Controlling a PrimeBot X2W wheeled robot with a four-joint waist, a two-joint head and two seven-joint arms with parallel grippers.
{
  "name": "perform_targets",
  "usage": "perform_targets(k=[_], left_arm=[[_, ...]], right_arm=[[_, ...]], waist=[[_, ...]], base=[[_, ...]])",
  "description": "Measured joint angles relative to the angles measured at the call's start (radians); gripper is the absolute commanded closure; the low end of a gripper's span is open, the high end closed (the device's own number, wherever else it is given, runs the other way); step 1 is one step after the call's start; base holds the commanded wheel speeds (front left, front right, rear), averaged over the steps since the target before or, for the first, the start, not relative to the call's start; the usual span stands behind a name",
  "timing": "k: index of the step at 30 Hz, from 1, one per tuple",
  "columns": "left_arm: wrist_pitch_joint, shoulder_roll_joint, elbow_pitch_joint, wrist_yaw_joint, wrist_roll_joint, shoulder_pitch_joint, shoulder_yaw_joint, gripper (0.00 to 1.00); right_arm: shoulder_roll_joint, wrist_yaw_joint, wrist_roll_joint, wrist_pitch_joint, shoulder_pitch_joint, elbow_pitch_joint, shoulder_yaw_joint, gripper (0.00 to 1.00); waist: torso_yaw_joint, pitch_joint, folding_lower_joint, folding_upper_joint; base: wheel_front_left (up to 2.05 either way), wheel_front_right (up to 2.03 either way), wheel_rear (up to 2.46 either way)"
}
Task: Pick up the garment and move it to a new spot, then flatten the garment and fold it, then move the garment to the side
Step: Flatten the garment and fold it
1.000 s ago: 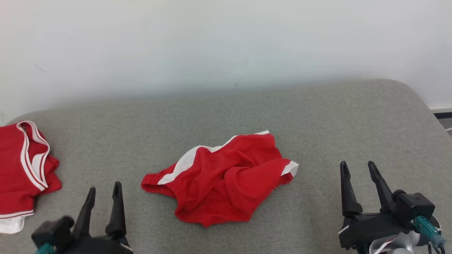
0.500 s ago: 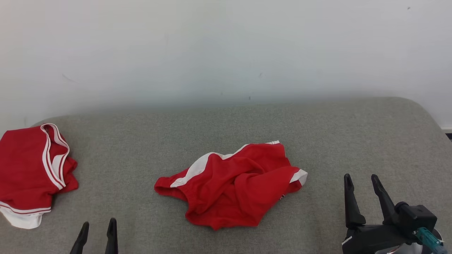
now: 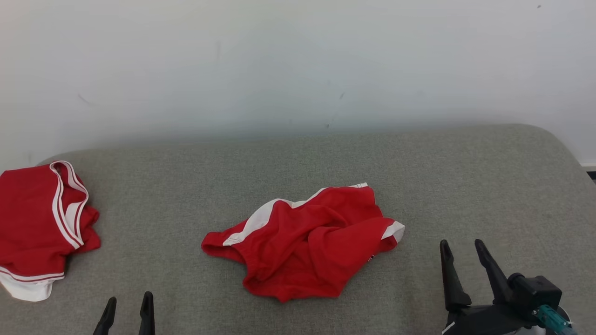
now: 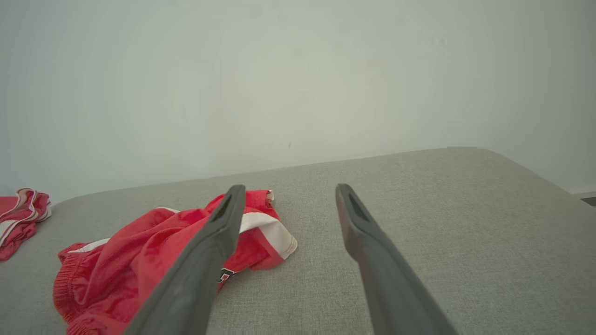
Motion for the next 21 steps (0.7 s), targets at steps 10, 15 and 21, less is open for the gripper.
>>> perform_targets(k=[10,15,21], left_arm=[[0.026,-0.014,-0.033,0.000,0.016,0.001,0.018,0.00],[0.047,-0.021,-0.045,0.000,0.020,0.001,0.016,0.00],[0.157,-0.017,-0.023,-0.003,0.020,-0.079,-0.040,0.00]], right_arm=[[-0.005,0.004,-0.001,0.009,0.001,0.001,0.010,0.00],[-0.023,0.022,-0.002,0.028,-0.005,0.001,0.021,0.00],[-0.069,0.082,-0.006,0.131,-0.074,0.002,0.060,0.00]], waist=[[0.000,0.012,0.0000,0.0000],[0.001,0.018,0.0000,0.0000],[0.010,0.048,0.0001,0.0000]], base=[[0.00,0.00,0.00],[0.00,0.00,0.00],[0.00,0.00,0.00]])
